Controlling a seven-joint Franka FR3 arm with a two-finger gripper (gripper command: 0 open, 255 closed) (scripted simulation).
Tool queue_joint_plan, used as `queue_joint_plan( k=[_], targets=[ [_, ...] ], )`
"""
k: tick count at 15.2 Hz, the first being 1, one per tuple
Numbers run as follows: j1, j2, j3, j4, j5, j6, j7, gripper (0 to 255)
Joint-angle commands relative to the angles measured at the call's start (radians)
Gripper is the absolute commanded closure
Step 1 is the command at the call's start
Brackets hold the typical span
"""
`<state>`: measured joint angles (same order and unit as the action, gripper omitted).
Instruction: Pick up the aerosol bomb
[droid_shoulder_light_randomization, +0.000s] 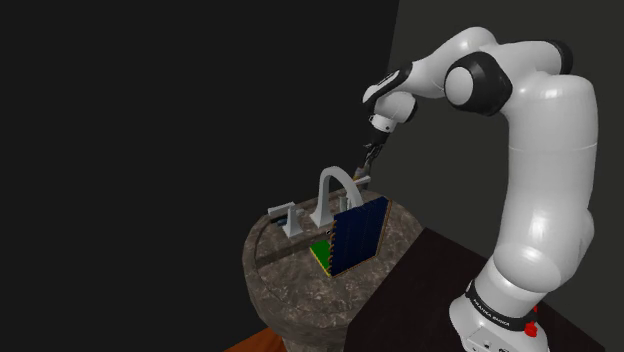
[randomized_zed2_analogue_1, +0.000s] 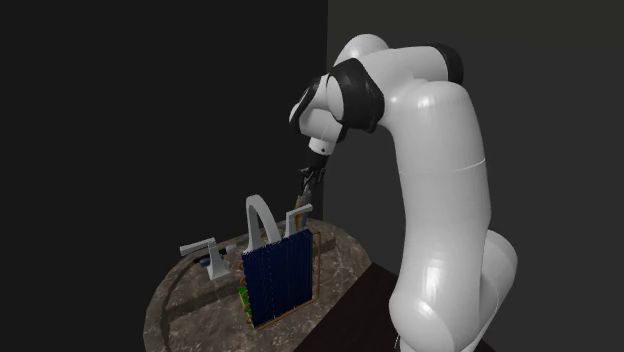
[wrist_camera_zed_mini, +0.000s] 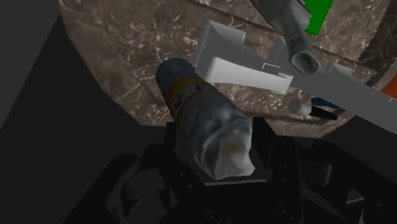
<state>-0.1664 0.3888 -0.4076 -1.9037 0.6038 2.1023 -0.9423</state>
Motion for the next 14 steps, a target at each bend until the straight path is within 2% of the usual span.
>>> queue_joint_plan(
  k=[1, 14],
  targets=[
    [0.003, -0.014, -0.004, 0.006, -0.011, -0.016, 0.013, 255],
    [0.015, -0.092, -0.025, 0.052, -0.073, -0.117, 0.082, 255]
  ],
)
